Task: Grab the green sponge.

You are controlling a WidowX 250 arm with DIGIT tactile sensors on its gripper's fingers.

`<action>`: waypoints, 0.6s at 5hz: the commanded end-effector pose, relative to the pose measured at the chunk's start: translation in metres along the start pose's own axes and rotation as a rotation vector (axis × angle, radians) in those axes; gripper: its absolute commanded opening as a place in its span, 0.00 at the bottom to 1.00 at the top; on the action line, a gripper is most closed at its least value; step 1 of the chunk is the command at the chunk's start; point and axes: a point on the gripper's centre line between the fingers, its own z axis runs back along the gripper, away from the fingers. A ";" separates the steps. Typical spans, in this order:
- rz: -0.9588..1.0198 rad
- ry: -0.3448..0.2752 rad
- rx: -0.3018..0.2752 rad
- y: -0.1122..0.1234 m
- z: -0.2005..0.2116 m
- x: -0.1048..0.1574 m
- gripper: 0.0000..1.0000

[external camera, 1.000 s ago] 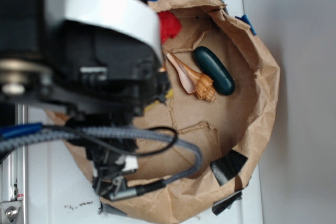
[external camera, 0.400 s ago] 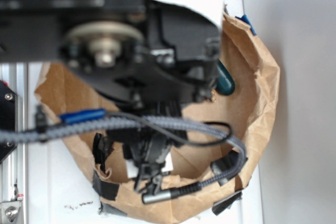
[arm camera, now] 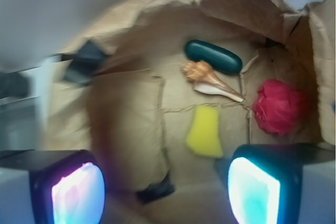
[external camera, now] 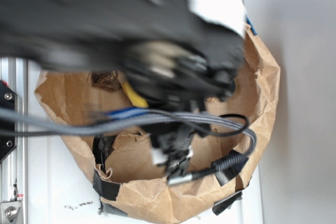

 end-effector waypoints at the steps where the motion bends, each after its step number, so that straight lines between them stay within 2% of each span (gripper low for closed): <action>1: -0.020 -0.027 0.036 0.028 -0.052 0.004 1.00; 2: -0.006 -0.045 0.078 0.041 -0.082 0.004 1.00; 3: -0.023 -0.048 0.078 0.039 -0.097 0.000 1.00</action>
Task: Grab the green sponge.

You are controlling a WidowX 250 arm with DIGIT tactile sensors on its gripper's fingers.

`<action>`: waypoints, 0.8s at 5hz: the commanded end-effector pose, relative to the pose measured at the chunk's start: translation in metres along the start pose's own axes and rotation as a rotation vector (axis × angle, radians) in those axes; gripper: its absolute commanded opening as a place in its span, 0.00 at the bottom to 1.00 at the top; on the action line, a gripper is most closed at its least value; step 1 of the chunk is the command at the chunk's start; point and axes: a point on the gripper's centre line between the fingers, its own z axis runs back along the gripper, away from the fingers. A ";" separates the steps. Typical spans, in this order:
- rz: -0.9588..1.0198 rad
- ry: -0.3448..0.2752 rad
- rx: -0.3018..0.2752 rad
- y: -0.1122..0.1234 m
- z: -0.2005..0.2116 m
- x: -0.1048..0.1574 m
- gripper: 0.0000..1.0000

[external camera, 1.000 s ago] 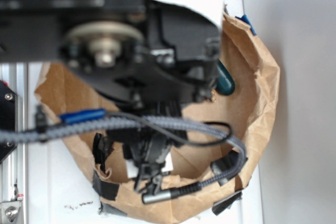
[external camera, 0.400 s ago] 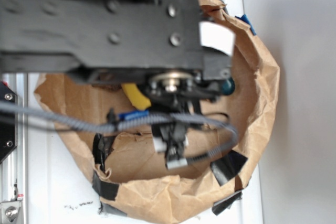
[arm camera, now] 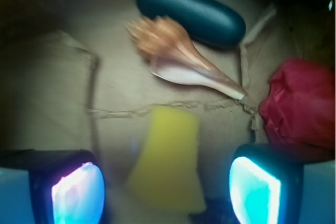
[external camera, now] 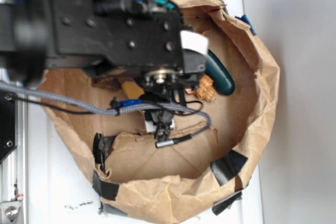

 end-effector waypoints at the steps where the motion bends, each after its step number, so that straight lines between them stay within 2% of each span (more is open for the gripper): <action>1: -0.043 -0.053 0.009 -0.010 -0.024 -0.004 1.00; 2: -0.052 -0.035 0.020 -0.023 -0.036 0.028 1.00; 4: 0.026 0.025 0.070 -0.024 -0.049 0.019 1.00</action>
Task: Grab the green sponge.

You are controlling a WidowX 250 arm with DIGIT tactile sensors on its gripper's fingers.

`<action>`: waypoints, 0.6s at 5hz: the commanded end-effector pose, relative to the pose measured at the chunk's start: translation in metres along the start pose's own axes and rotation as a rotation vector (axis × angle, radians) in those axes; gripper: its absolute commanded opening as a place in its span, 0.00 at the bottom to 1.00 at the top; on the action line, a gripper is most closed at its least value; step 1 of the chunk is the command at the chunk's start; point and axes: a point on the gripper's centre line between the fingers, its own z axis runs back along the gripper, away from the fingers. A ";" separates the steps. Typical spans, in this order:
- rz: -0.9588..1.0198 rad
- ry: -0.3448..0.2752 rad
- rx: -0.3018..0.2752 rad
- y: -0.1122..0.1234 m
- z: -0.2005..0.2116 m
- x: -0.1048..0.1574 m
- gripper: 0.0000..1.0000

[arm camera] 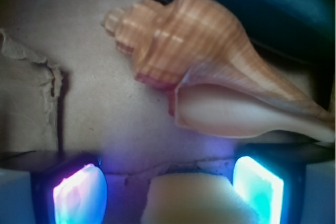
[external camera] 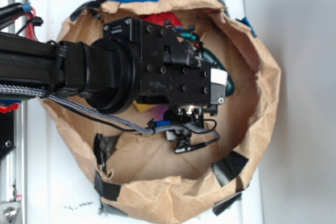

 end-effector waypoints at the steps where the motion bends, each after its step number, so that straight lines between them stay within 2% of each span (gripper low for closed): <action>1: 0.060 0.044 0.027 -0.005 -0.002 -0.010 0.00; 3: 0.032 0.001 0.018 -0.007 0.006 0.016 0.00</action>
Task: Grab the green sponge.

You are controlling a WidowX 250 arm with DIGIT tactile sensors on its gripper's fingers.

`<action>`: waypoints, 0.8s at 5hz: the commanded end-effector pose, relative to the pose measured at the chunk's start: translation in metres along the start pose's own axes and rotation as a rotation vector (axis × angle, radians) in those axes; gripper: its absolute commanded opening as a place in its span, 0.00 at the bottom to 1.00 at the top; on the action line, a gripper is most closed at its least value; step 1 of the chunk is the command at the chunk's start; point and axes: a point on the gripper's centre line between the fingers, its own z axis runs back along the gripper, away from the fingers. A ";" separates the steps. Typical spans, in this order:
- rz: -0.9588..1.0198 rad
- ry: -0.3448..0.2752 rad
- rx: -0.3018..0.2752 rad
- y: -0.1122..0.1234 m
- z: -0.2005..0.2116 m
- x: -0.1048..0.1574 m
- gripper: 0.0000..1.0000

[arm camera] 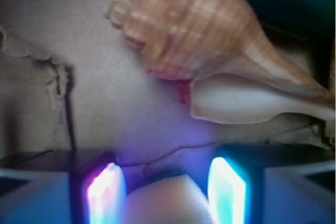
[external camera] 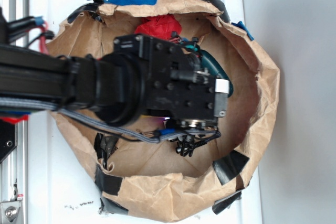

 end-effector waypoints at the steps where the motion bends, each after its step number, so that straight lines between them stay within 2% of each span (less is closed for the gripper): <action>1: -0.026 -0.062 -0.023 0.001 0.013 0.016 0.00; 4: -0.019 -0.116 -0.064 0.010 0.046 0.015 0.00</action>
